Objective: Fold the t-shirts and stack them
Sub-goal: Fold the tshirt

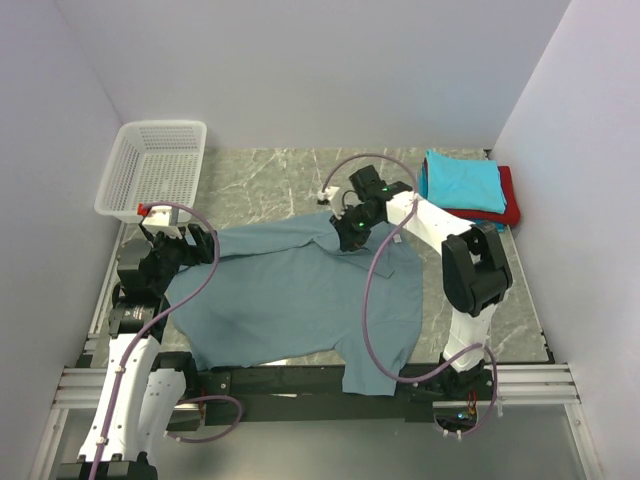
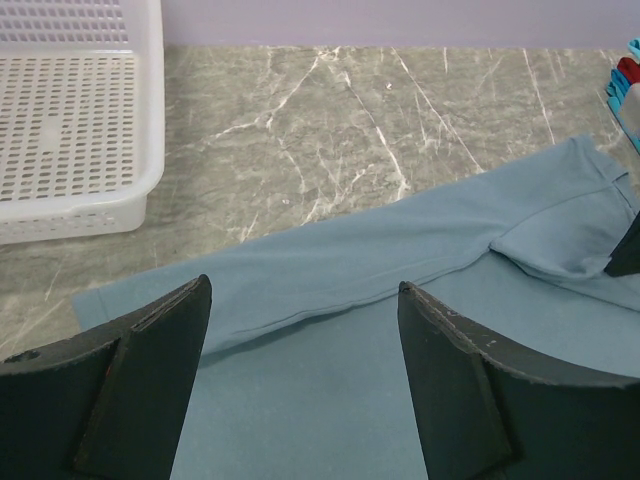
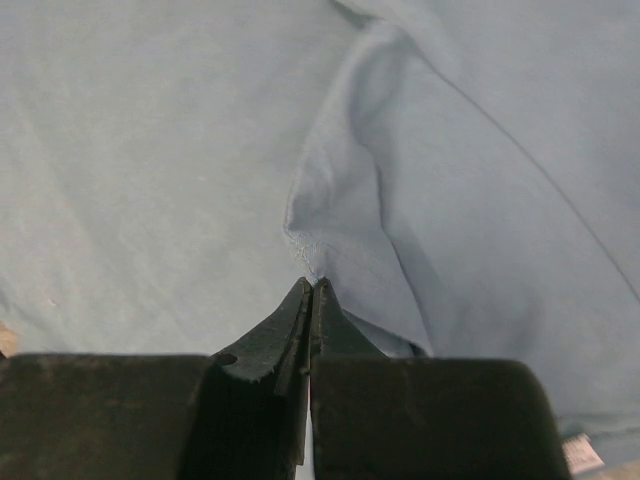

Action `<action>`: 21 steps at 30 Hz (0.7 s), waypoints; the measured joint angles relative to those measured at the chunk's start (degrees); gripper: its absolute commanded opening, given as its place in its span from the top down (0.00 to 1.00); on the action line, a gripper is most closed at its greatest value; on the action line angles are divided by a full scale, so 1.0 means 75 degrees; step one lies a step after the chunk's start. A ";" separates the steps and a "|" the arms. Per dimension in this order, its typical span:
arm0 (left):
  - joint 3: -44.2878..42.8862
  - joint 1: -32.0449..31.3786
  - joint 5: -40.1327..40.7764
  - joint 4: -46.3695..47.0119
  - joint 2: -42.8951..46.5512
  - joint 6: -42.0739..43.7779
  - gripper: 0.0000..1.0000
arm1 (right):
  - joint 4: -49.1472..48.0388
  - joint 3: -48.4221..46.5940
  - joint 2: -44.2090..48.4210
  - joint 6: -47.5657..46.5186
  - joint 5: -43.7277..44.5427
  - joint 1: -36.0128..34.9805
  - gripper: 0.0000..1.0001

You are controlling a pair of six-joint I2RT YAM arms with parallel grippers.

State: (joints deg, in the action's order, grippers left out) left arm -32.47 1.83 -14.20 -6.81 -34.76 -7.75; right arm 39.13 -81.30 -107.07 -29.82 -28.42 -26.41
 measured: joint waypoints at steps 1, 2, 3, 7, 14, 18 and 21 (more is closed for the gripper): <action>0.0000 -0.0003 0.0000 -0.0003 0.0000 0.0000 0.19 | 0.0003 0.0000 0.0000 0.0017 0.0055 -0.0125 0.98; 0.0000 -0.0006 0.0000 0.0000 0.0000 0.0000 0.19 | 0.0006 0.0000 0.0000 0.0038 0.0111 -0.0271 0.96; 0.0000 -0.0006 -0.0003 0.0000 0.0000 0.0003 0.19 | 0.0012 0.0000 -0.0009 0.0052 0.0152 -0.0382 0.95; 0.0000 -0.0006 0.0000 -0.0003 0.0000 0.0003 0.19 | 0.0108 -0.0003 -0.0087 0.0122 0.0350 -0.0950 0.84; 0.0000 -0.0015 0.0000 -0.0003 0.0006 0.0006 0.19 | 0.0481 -0.0003 -0.0160 0.0105 0.0542 -0.1454 0.73; 0.0000 -0.0020 0.0000 -0.0003 0.0006 0.0000 0.19 | 0.0702 0.0055 -0.0154 -0.0041 0.0629 -0.1635 0.70; 0.0000 -0.0020 0.0020 -0.0003 0.0006 -0.0070 0.18 | 0.0804 0.0099 -0.0111 -0.0061 0.0487 -0.1746 0.70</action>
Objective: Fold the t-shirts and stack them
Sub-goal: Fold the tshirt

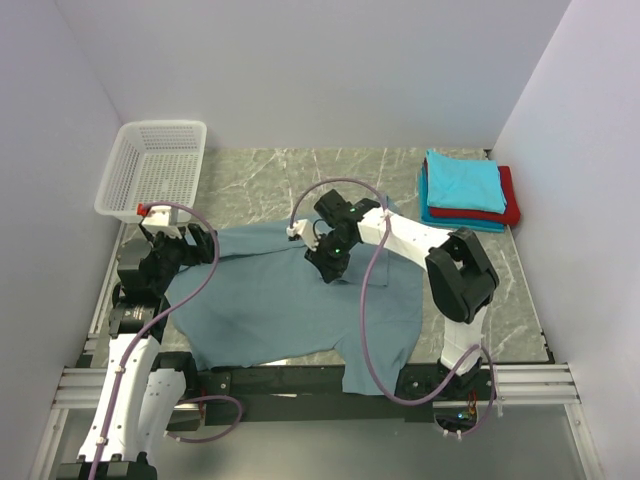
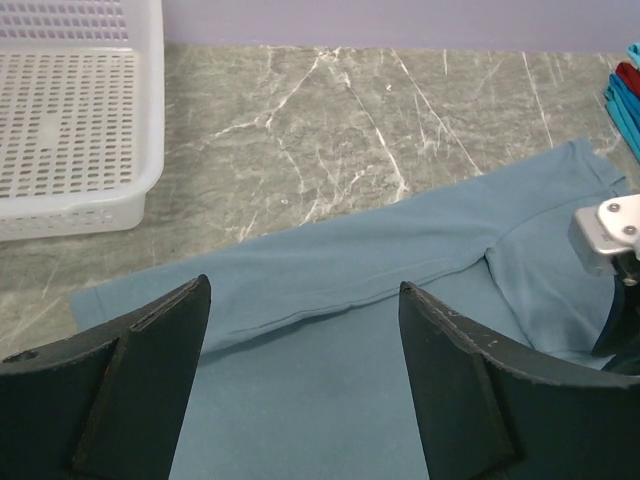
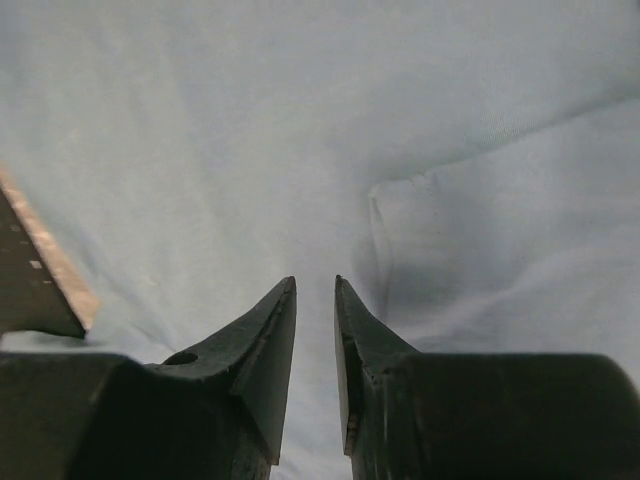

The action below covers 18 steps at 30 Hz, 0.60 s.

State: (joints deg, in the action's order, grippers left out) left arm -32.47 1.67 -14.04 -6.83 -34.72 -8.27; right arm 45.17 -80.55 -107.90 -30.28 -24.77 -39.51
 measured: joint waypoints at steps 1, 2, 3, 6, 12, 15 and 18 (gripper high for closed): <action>0.0000 0.0000 0.0032 0.0000 -0.0003 -0.0029 0.17 | 0.0015 0.0003 0.0047 0.0006 -0.0073 -0.0015 0.70; 0.0000 0.0000 0.0076 0.0003 -0.0006 -0.0108 0.17 | 0.0003 0.0003 0.0128 0.0052 -0.0160 0.0006 0.70; 0.0000 0.0000 0.0175 0.0006 -0.0032 -0.0268 0.18 | -0.0009 0.0003 0.0239 0.0108 -0.0242 0.0085 0.70; -0.0041 0.0000 0.0667 -0.0038 -0.0300 -0.0866 0.35 | -0.0245 0.0064 0.0699 0.0332 -0.0629 0.0615 0.71; -0.0233 0.0510 0.1434 -0.0414 -0.1816 -0.2836 0.41 | -0.0985 0.0513 0.1655 0.0726 -0.1061 0.2250 0.70; -0.0224 0.0950 0.1818 -0.0717 -0.2626 -0.3998 0.40 | -0.1122 0.0775 0.1784 0.0804 -0.1218 0.2465 0.71; -0.0169 0.1151 0.2241 -0.0848 -0.3127 -0.4899 0.40 | -0.1113 0.0953 0.1784 0.0836 -0.1428 0.2436 0.71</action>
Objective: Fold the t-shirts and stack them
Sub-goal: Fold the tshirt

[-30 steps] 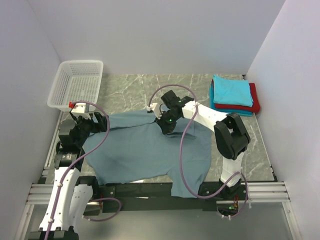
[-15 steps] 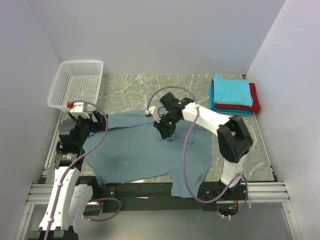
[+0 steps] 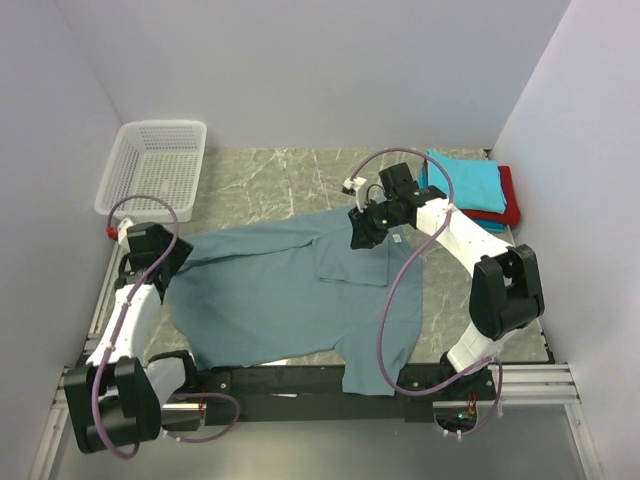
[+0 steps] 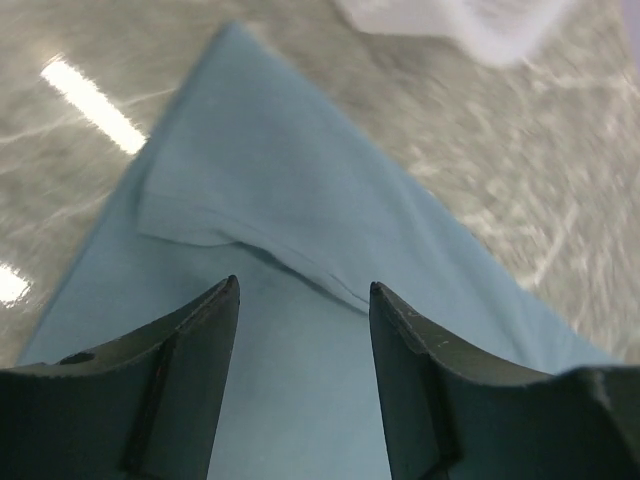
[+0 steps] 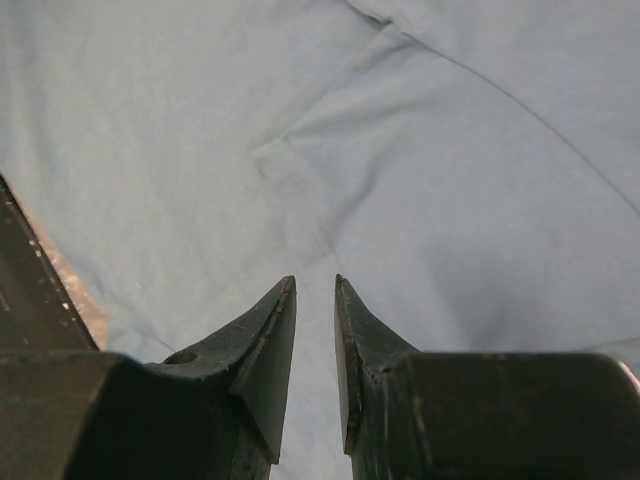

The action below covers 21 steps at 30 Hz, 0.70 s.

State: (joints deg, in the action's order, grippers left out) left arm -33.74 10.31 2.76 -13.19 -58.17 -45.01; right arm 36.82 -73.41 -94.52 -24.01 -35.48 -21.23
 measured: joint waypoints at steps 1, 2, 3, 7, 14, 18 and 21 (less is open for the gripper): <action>0.0055 0.0058 0.0140 0.0006 -0.0131 -0.0286 0.40 | 0.0000 0.0032 0.0000 0.0006 -0.0067 0.0000 0.70; 0.0122 0.0111 0.0236 0.0009 -0.0216 -0.0525 0.40 | 0.0000 0.0050 0.0000 0.0006 -0.0131 -0.0003 0.71; 0.0224 0.0172 0.0323 0.0020 -0.0297 -0.0769 0.40 | 0.0003 0.0055 0.0000 0.0006 -0.0166 0.0000 0.71; 0.0469 0.0300 0.0597 0.0052 -0.0554 -0.1381 0.40 | 0.0000 0.0064 0.0000 0.0000 -0.0350 0.0017 0.70; 0.0411 0.0510 0.0970 0.0289 -0.1521 -0.1833 0.40 | 0.0009 0.0090 0.0000 -0.0041 -0.0560 0.0090 0.71; 0.0201 0.0667 0.1014 0.0356 -0.2139 -0.1903 0.42 | 0.0029 0.0090 0.0000 -0.0070 -0.0615 0.0117 0.70; 0.0067 0.0734 0.1005 0.0388 -0.2439 -0.1915 0.61 | 0.0041 0.0090 0.0000 -0.0073 -0.0624 0.0117 0.71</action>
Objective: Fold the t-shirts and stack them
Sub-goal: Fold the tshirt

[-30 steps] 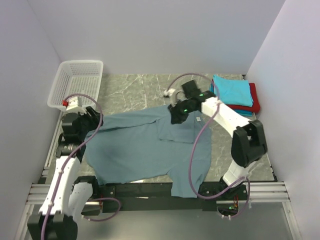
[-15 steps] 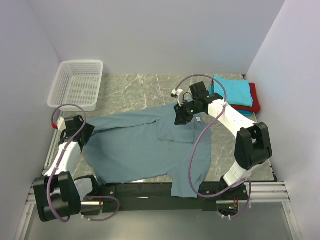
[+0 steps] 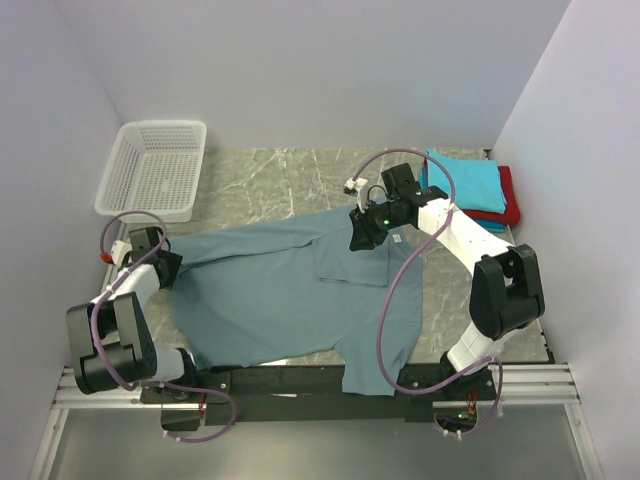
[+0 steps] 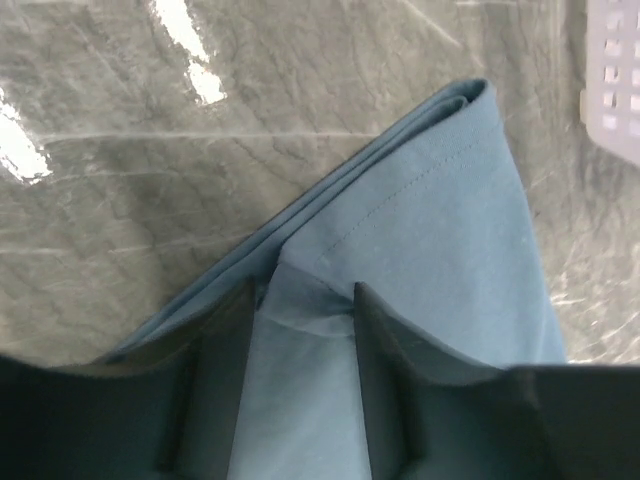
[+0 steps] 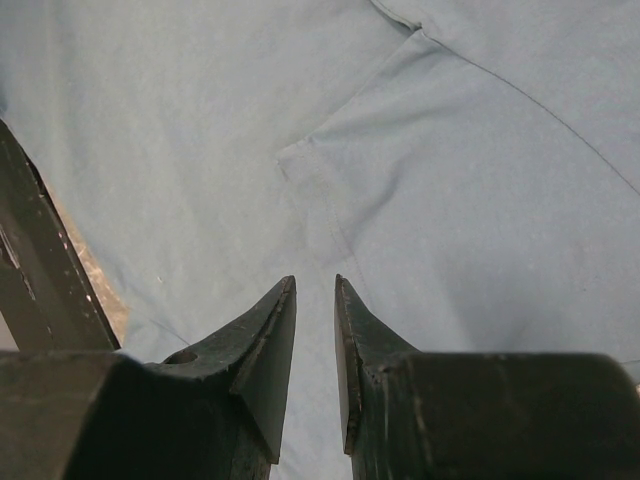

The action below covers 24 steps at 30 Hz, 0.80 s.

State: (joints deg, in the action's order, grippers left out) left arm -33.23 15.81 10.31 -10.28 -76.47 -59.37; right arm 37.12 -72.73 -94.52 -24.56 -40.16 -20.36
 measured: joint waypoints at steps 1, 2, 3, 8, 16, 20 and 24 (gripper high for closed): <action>-0.0006 0.0026 -0.0006 0.0017 -0.0017 -0.0023 0.66 | 0.0003 0.0000 0.0000 -0.0003 0.0003 0.0000 0.70; -0.0003 0.0061 -0.0023 0.0012 -0.0017 -0.0023 0.66 | 0.0006 0.0000 0.0000 0.0000 0.0003 0.0003 0.70; 0.0000 0.0093 -0.0041 0.0009 -0.0006 -0.0009 0.65 | 0.0009 0.0000 0.0000 0.0000 0.0000 0.0003 0.71; -0.0006 0.0338 -0.0076 -0.0041 0.0050 0.0044 0.64 | 0.0020 0.0000 0.0000 -0.0003 0.0000 0.0026 0.71; -0.0032 0.1081 -0.0944 -0.0271 0.0411 0.0542 0.44 | 0.0009 0.0000 0.0000 0.0085 0.0017 0.0300 0.70; -0.0032 0.1311 -0.1530 -0.0326 0.1743 0.0848 0.41 | -0.0096 -0.0070 -0.0114 0.0548 0.0297 0.0769 0.70; -0.0038 0.1448 -0.2092 -0.0137 0.2757 0.1268 0.45 | -0.0061 -0.0813 -0.1005 0.0895 0.0854 0.1061 0.90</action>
State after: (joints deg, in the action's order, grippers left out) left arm -33.52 26.68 -5.39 -11.31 -55.79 -49.87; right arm 36.67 -78.83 -102.06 -17.85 -33.76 -12.40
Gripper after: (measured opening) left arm 0.580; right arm 0.234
